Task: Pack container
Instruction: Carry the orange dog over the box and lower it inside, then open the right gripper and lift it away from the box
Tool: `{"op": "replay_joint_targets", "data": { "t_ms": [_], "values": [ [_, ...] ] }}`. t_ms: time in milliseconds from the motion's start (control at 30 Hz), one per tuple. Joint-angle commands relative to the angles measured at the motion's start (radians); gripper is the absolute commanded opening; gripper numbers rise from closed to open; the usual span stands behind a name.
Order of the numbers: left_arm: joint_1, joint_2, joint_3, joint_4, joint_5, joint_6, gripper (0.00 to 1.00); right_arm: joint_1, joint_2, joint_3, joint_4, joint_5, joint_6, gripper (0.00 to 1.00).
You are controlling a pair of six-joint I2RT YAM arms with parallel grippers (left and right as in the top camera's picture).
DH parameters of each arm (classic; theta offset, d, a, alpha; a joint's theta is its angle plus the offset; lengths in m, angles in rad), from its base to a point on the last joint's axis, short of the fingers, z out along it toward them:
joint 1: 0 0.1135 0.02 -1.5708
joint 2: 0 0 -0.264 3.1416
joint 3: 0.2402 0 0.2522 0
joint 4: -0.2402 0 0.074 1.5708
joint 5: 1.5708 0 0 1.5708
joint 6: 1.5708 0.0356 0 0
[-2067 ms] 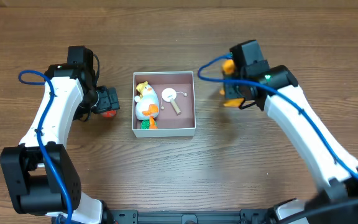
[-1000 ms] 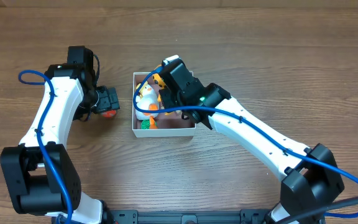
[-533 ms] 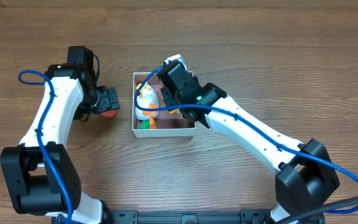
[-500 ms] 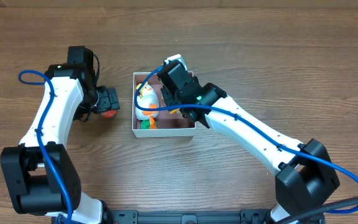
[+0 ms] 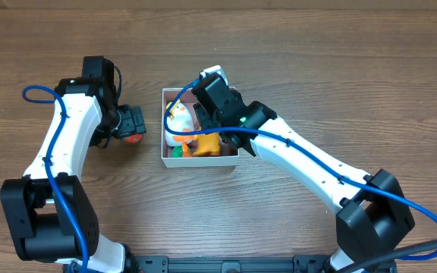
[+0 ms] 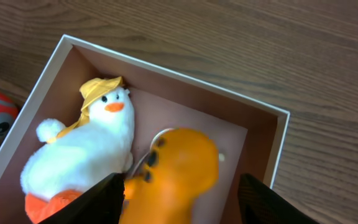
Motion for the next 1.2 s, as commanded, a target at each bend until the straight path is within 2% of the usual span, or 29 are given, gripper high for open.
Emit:
{"op": "replay_joint_targets", "data": {
  "t_ms": [0,200,333,400,467,833,1067,1167],
  "values": [
    [0.004,-0.017,0.019,0.002,-0.009,0.018,1.00,-0.003,-0.022,0.009,0.000,0.092,0.027,0.63],
    [0.004,-0.017,0.019,0.002,-0.009,0.018,1.00,-0.039,-0.138,0.009,-0.040,0.134,0.081,0.67],
    [0.004,-0.017,0.019,0.002,-0.009,0.018,1.00,-0.097,-0.225,0.009,-0.115,0.151,0.095,0.74],
    [0.004,-0.017,0.019,0.002,-0.009,0.018,1.00,-0.142,-0.265,0.009,-0.168,0.151,0.098,0.84],
    [0.004,-0.017,0.019,0.002,-0.009,0.018,1.00,-0.194,-0.293,0.009,-0.222,0.151,0.098,1.00],
    [0.004,-0.017,0.019,0.002,-0.009,0.018,1.00,-0.476,-0.326,0.009,-0.416,0.132,0.098,1.00],
    [0.004,-0.017,0.019,0.002,-0.009,0.019,1.00,-0.501,-0.325,0.009,-0.422,0.132,0.098,1.00],
    [0.004,-0.017,0.019,0.052,-0.125,0.084,1.00,-0.501,-0.325,0.009,-0.422,0.132,0.098,1.00]
  ]
}}
